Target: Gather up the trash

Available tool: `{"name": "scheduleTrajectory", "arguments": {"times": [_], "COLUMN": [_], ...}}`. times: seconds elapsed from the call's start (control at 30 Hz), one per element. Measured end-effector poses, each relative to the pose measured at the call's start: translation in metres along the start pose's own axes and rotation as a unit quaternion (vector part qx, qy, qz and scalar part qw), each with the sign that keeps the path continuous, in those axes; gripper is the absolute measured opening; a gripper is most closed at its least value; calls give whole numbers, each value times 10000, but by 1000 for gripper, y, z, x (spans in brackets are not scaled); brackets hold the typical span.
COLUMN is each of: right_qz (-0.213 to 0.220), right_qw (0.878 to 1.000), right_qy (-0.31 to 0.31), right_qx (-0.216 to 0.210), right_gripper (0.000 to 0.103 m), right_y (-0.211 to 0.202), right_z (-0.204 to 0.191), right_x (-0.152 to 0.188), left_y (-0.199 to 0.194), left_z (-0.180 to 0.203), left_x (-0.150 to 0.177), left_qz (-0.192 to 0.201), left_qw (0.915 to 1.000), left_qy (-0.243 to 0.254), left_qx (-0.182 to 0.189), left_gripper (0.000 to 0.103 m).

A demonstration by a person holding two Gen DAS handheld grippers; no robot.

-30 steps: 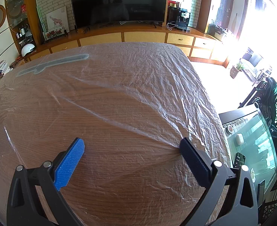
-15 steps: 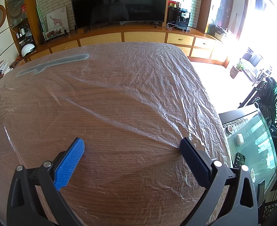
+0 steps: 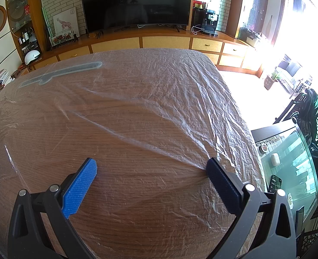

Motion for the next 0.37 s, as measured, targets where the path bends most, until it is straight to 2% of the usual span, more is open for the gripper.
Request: {"name": "scheduleTrajectory", "arguments": {"times": [0.37], "right_qz": [-1], "right_qw": [10000], "right_qy": [0], "right_qx": [0], "right_gripper": [99], "right_y": [0], "right_z": [0], "right_x": [0], "left_y": [-1], "left_z": [-1], "left_x": [0], "left_qz": [1], "left_qw": [10000], "left_qy": [-22], "left_qx": [-24], "left_gripper": [102]}}
Point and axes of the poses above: each gripper's, at about its wrist camera, not at the fingertips, and y roughly the way its jaws point, z to its right, x to its underside, the point moved 7 cm from there along y, roughly the way its jaws point, and after that the axes turned 7 degrees about z, right-handed, at the moved point
